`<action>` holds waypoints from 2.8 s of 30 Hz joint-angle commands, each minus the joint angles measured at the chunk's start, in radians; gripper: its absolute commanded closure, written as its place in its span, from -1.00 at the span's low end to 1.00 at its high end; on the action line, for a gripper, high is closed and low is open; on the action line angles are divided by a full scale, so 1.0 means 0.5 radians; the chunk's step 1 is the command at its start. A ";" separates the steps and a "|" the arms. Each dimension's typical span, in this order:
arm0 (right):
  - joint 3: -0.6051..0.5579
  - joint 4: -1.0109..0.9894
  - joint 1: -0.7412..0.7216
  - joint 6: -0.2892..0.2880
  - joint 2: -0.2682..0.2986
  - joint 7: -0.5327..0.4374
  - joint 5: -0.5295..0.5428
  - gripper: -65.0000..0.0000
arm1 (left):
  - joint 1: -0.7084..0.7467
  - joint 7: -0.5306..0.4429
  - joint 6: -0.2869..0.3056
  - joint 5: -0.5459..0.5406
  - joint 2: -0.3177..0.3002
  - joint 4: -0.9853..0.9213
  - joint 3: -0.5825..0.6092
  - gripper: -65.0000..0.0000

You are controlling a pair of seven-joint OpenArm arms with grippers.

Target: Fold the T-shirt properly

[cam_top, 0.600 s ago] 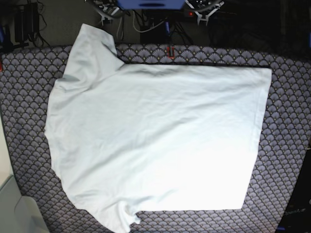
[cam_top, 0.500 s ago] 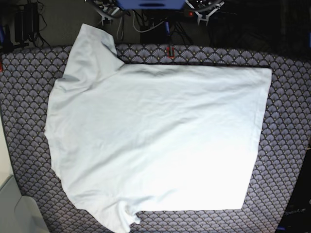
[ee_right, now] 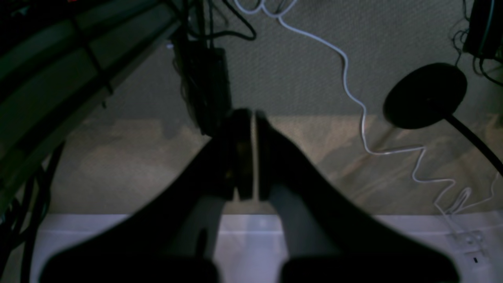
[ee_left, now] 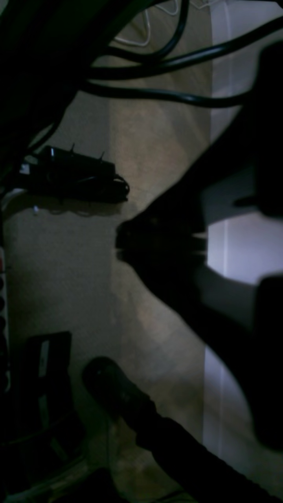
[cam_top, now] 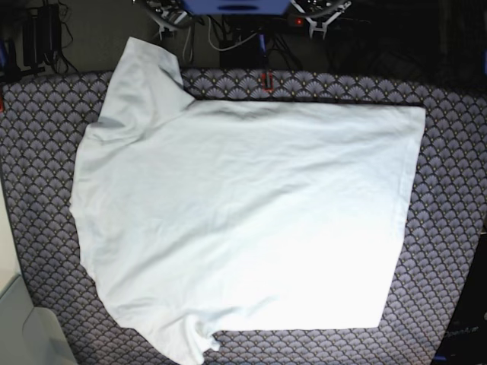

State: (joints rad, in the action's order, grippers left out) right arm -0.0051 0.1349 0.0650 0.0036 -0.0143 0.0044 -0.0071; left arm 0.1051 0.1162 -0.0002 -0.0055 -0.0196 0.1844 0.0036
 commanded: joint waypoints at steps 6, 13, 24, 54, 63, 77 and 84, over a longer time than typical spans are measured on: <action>0.000 0.002 0.019 -0.018 -0.004 0.005 0.006 1.00 | 0.012 0.002 -0.007 -0.003 -0.005 0.004 -0.003 1.00; -0.004 0.033 0.089 -0.018 -0.004 -0.010 0.003 1.00 | 0.199 -0.001 -0.007 -0.003 -0.039 0.249 -0.003 1.00; -0.007 0.956 0.725 -0.018 0.036 -0.004 0.000 1.00 | 0.801 0.006 -0.007 -0.006 -0.156 1.268 -0.009 1.00; 0.144 3.779 2.124 -0.018 0.239 0.008 0.006 0.94 | 1.973 0.012 -0.004 -0.626 -0.542 3.677 -0.319 0.77; 0.144 3.776 1.989 -0.018 0.239 -0.007 0.010 0.21 | 1.900 0.006 -0.004 -1.135 -0.782 3.677 -0.368 0.47; 0.128 3.736 1.667 -0.021 0.230 0.011 0.043 0.09 | 1.780 0.012 -0.004 -1.279 -0.785 3.674 -0.742 0.46; 0.135 3.715 1.575 -0.082 0.337 0.057 0.599 -0.02 | 1.777 0.012 -0.004 -1.282 -0.785 3.674 -0.865 0.46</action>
State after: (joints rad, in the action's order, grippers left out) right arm 0.0593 1.9816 0.8436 -0.0277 0.1513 0.0479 0.2916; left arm 0.9821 0.1455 -0.0059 -0.6411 -0.4046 2.0071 -0.4210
